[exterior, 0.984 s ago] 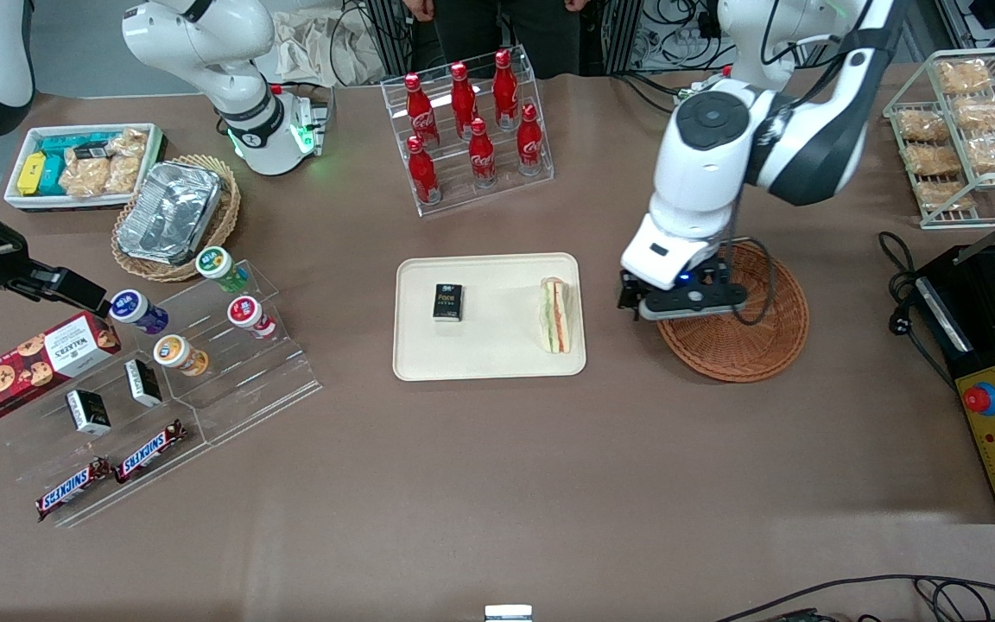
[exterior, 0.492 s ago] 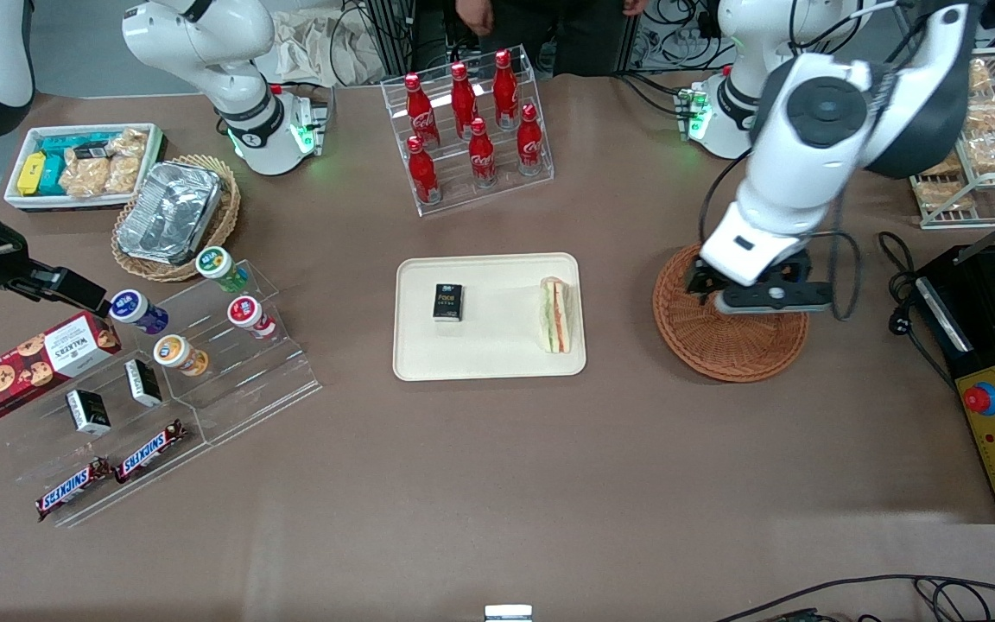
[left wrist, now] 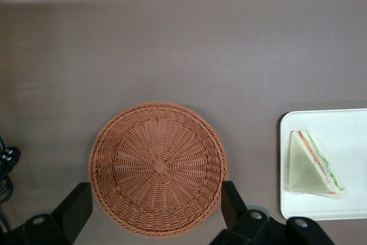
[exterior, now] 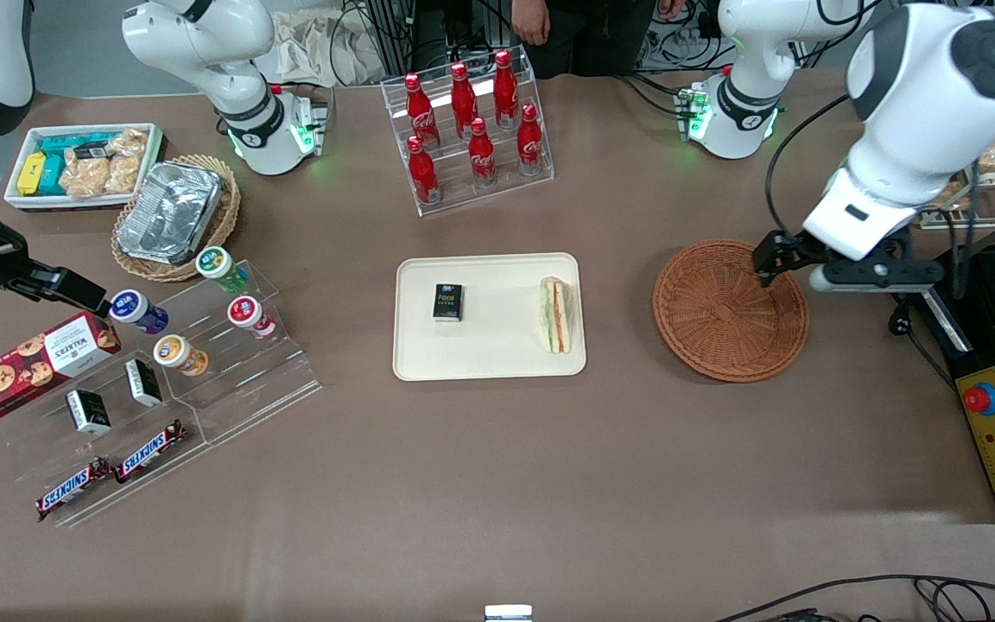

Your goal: Place sandwich from basket to tray

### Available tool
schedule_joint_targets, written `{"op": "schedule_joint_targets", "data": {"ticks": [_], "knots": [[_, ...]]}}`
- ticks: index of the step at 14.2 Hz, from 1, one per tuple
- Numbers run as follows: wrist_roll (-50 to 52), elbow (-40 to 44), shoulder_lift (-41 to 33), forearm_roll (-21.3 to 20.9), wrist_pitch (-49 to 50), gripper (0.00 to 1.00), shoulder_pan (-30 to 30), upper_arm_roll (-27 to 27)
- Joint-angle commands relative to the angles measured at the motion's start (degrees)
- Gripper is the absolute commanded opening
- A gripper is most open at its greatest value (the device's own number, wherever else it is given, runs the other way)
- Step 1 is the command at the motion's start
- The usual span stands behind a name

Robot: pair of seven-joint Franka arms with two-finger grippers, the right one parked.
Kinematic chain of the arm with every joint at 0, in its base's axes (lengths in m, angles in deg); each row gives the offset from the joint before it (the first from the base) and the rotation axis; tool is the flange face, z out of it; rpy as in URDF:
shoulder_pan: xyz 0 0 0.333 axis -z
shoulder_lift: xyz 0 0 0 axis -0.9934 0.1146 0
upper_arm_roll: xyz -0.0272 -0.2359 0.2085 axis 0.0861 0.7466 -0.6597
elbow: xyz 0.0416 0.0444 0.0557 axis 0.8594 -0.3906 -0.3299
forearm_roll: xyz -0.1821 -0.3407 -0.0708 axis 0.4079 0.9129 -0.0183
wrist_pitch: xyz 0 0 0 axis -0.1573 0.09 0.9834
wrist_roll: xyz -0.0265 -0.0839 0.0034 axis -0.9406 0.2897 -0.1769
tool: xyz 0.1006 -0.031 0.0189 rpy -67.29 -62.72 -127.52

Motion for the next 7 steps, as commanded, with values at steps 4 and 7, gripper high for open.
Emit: {"op": "schedule_joint_targets", "data": {"ticks": [4,7], "knots": [[-3.9,7.1,3.3,3.3,1.3,1.0,4.3,-7.2],[-4.2,9.9,4.4,3.0,6.1,1.0,4.1,-7.3]]}}
